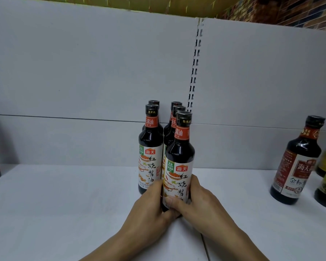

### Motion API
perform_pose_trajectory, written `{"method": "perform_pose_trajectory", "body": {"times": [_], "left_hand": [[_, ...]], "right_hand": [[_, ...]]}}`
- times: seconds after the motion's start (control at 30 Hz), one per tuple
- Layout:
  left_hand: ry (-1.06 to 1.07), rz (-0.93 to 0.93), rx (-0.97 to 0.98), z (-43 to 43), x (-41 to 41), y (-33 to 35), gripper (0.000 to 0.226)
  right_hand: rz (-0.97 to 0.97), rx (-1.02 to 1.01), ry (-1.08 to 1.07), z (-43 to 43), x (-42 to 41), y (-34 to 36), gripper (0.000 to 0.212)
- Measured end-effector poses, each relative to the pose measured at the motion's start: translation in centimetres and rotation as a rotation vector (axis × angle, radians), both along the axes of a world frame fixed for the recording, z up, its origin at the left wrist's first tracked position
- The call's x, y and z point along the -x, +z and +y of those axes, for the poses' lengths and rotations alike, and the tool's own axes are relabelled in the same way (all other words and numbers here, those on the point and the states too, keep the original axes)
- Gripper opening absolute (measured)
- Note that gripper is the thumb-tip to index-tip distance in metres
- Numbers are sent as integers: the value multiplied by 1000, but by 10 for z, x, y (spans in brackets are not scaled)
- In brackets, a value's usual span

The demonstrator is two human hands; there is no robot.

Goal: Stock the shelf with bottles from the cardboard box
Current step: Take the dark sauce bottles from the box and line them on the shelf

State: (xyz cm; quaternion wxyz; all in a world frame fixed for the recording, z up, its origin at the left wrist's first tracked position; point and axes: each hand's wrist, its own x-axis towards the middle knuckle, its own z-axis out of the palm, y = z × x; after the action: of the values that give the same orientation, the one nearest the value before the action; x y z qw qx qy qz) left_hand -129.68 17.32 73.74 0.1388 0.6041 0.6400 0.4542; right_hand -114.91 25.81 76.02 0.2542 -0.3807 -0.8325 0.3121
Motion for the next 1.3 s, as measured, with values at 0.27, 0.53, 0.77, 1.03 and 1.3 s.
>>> {"method": "perform_pose_trajectory", "body": {"times": [0.27,0.53,0.77,1.03,1.3], "left_hand": [[-31,-18,39,-3,2,4,62],[12,30,165,-19,6,13,74],[107,42,245,-42,10,21,78],[222,-5,173,-84,28,24,69],[451,-52,72,-162,65,23,55]], "right_hand": [[-34,3,-4,-5,-3,4,74],[-260,-29,-72,-23,-18,14,46],[-391,-110,36,-41,-19,23,27],[-212,-106,177,-65,15,26,24],[-90,-184,412,-112,79,26,30]]}}
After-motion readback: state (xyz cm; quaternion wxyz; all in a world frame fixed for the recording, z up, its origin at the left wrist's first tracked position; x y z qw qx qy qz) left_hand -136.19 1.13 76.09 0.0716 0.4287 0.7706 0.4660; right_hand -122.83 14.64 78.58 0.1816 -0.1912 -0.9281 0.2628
